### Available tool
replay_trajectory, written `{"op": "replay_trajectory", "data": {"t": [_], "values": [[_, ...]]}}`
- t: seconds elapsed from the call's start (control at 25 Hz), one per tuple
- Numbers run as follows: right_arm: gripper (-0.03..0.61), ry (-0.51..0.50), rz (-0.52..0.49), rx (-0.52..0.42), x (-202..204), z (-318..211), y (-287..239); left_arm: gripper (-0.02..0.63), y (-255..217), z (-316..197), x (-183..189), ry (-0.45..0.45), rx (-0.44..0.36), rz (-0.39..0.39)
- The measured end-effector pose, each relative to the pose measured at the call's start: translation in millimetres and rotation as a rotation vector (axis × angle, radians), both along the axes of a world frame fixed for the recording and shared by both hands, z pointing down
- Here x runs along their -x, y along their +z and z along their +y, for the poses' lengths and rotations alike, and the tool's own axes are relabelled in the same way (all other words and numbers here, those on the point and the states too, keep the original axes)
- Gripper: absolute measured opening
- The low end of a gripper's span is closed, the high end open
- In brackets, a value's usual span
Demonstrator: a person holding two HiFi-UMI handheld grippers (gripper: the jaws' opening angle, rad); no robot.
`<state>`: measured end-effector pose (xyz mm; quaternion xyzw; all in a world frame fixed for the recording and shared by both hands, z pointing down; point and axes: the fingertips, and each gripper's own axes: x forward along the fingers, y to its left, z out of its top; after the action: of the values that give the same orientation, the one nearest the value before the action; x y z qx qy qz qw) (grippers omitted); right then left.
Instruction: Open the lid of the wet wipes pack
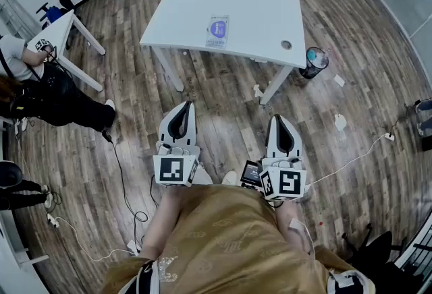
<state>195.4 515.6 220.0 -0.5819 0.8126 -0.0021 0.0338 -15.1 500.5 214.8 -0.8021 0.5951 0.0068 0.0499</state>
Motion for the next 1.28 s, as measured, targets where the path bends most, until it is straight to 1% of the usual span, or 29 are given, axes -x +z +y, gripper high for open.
{"op": "replay_trajectory", "data": {"t": [0.28,0.48,0.56,0.72,0.84,1.16,1.28], "values": [[0.009,0.002,-0.014,0.002,-4.5,-7.9,-1.3,0.002,3.0,-7.7,-4.2,-0.001,0.02,0.011],[0.009,0.043,-0.027,0.014,-11.9,-23.0,6.8,0.002,16.2,-24.2,-4.1,0.0,0.047,0.023],[0.009,0.048,-0.018,0.014,-12.3,-31.6,6.4,0.002,19.3,-36.1,-4.5,0.008,0.055,0.031],[0.009,0.055,0.049,0.022,-7.9,-56.2,10.3,0.002,25.5,-63.2,-5.8,0.026,0.068,0.034],[0.009,0.061,0.073,0.028,0.0,-77.8,15.1,0.002,28.2,-84.8,0.9,0.031,0.072,0.039],[0.009,0.063,0.058,0.03,21.9,-134.9,11.0,0.002,29.3,-144.9,22.0,0.043,0.085,0.045],[0.009,0.067,0.067,0.027,28.3,-150.3,9.5,0.002,31.6,-162.1,26.5,0.055,0.089,0.051]]}}
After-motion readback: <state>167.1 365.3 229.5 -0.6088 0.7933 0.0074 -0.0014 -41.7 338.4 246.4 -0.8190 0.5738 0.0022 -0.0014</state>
